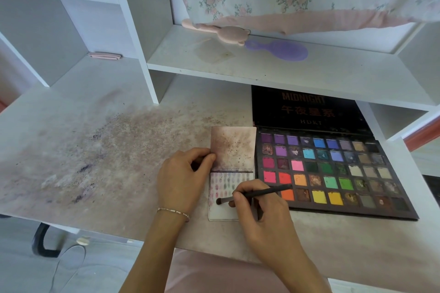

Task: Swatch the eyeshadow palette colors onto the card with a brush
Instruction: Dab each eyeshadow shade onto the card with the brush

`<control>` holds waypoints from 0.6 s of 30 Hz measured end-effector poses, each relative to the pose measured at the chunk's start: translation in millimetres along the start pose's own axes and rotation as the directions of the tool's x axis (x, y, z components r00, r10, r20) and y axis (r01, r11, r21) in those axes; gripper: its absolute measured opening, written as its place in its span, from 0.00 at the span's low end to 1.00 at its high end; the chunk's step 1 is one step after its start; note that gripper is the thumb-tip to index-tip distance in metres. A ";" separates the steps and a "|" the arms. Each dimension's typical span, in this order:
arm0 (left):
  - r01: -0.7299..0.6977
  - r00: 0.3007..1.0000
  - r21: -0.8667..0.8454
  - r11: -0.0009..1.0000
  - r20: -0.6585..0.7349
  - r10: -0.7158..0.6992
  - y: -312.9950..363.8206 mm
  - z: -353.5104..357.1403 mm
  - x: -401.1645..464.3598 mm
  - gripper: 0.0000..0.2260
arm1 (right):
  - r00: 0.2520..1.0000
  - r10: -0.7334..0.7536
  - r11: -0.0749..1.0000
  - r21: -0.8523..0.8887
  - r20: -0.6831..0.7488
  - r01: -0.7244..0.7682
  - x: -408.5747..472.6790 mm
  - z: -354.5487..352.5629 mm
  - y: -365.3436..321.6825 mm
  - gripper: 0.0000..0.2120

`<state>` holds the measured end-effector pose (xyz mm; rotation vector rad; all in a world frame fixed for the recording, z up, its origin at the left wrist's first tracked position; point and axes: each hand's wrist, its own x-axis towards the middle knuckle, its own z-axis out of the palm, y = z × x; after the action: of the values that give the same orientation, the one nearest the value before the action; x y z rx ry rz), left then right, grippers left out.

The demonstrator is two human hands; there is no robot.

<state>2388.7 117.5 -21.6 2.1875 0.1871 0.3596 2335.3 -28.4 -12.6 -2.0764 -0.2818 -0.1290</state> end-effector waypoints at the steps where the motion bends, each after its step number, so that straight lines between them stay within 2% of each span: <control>1: 0.001 1.000 0.000 1.000 0.001 -0.001 0.0 0.1 0.0 0.05 | 1.000 0.002 1.000 0.000 0.000 -0.002 0.0 -0.1 0.3 0.06; 9: -0.015 1.000 0.007 1.000 -0.005 0.015 -0.3 -0.2 -0.2 0.05 | 1.000 -0.023 1.000 -0.005 -0.006 0.023 0.0 0.2 1.4 0.06; 11: -0.018 1.000 0.005 1.000 -0.006 0.018 -0.1 -0.2 -0.4 0.05 | 1.000 -0.012 0.999 0.038 -0.016 0.013 -0.5 -0.7 1.4 0.04; 14: -0.018 1.000 -0.003 1.000 -0.012 0.018 -0.2 -0.6 -0.5 0.04 | 0.994 0.016 0.984 0.179 -0.109 0.004 -0.9 -2.5 0.5 0.04; 18: -0.014 1.000 -0.002 1.000 -0.007 0.014 -0.5 -0.4 -0.9 0.04 | 0.965 0.049 0.964 0.265 -0.258 0.022 -1.1 -4.5 1.8 0.06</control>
<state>2387.7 117.9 -21.9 2.1870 0.1754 0.3754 2334.8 -33.3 -12.1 -1.7698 -0.1143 -0.3372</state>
